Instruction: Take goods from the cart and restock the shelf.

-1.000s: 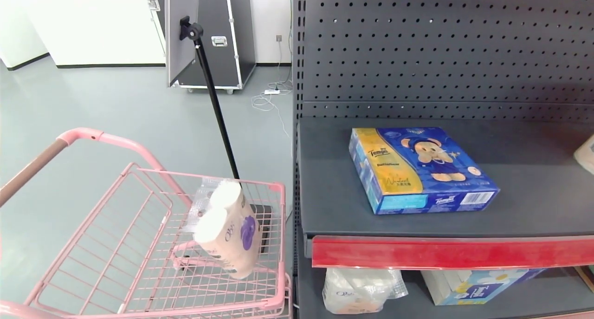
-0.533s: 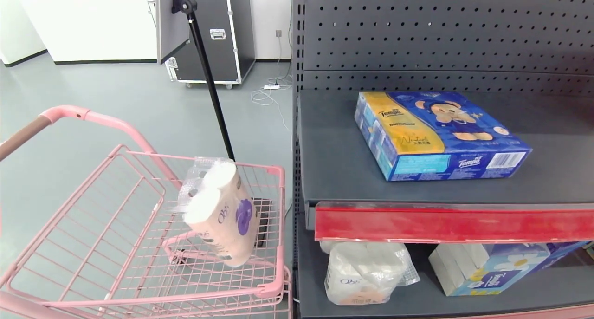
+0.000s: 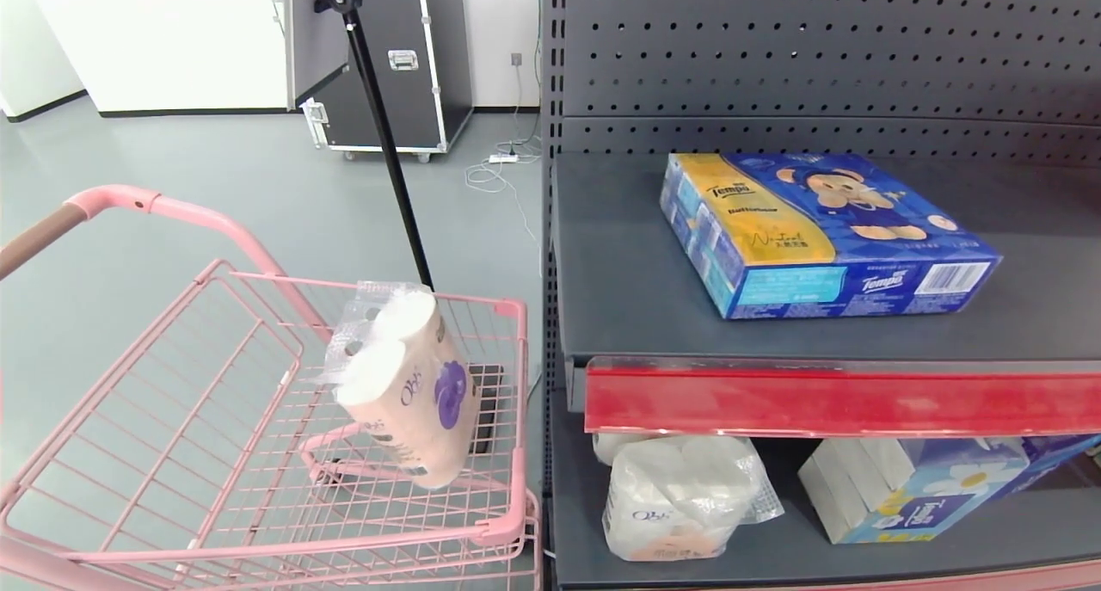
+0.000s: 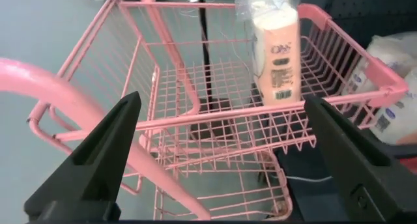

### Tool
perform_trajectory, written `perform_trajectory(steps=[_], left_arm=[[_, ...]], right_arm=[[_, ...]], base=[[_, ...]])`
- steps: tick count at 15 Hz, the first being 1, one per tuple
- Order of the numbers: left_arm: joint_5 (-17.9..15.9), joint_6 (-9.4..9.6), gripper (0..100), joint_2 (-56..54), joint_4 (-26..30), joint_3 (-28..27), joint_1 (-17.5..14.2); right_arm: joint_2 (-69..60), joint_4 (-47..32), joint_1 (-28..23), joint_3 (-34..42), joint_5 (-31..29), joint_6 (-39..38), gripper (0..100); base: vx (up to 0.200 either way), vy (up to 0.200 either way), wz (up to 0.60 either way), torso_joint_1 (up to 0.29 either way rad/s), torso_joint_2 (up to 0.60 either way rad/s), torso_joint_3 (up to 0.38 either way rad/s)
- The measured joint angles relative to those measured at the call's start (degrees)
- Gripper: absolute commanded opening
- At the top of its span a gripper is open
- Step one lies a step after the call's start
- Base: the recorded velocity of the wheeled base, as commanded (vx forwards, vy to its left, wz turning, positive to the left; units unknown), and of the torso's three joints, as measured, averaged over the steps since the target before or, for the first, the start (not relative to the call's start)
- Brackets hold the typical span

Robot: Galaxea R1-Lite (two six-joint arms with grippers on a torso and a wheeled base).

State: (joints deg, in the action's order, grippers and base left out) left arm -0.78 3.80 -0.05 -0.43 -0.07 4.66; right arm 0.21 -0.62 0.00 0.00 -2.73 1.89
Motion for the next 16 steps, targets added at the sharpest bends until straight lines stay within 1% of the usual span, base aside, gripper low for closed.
perform_trajectory(steps=[1, 2, 4, 5, 7, 9, 11, 13, 15, 16], left_arm=[[-1.0, 0.02, 100, 0.1, -0.1, -1.2, 0.0], [-2.1, -0.85, 100, 0.6, 0.0, -3.8, 0.2], [-4.7, -2.99, 100, 4.7, 0.6, -11.3, 1.0], [-6.2, -3.69, 100, 8.7, 1.0, -14.3, 1.5], [-8.0, -4.58, 100, 18.0, 1.2, -18.4, 2.1], [-8.9, -5.28, 100, 29.3, 1.2, -22.8, 2.6], [-9.4, -6.29, 100, 41.0, 1.0, -26.7, 4.2], [-9.5, -8.78, 100, 51.7, -1.8, -28.9, 6.7], [-9.2, -11.81, 100, 62.0, -7.8, -30.1, 10.2], [-8.4, -12.86, 100, 66.8, -10.5, -30.4, 11.9]], right_arm=[[0.0, 0.0, 0.0, 0.0, 0.0, 0.0, 100], [0.0, 0.0, 0.0, 0.0, 0.0, 0.0, 100], [0.0, 0.0, 0.0, 0.0, 0.0, 0.0, 100], [0.0, 0.0, 0.0, 0.0, 0.0, 0.0, 100], [0.0, 0.0, 0.0, 0.0, 0.0, 0.0, 100], [0.0, 0.0, 0.0, 0.0, 0.0, -0.1, 100], [0.0, 0.0, 0.0, 0.0, 0.0, 0.0, 100], [0.0, 0.0, 0.0, 0.0, 0.0, -0.1, 100], [0.0, 0.0, 0.0, 0.0, 0.0, -0.1, 100], [0.0, 0.0, 0.0, 0.0, 0.0, -0.1, 100]], base=[[0.000, 0.000, 0.00, 0.000, 0.00, 0.000], [0.000, 0.000, 0.00, 0.000, 0.00, 0.000], [0.000, 0.000, 0.00, 0.000, 0.00, 0.000], [0.000, 0.000, 0.00, 0.000, 0.00, 0.000], [0.000, 0.000, 0.00, 0.000, 0.00, 0.000], [0.000, 0.000, 0.00, 0.000, 0.00, 0.000], [0.000, 0.000, 0.00, 0.000, 0.00, 0.000], [0.000, 0.000, 0.00, 0.000, 0.00, 0.000], [0.000, 0.000, 0.00, 0.000, 0.00, 0.000], [0.000, 0.000, 0.00, 0.000, 0.00, 0.000]])
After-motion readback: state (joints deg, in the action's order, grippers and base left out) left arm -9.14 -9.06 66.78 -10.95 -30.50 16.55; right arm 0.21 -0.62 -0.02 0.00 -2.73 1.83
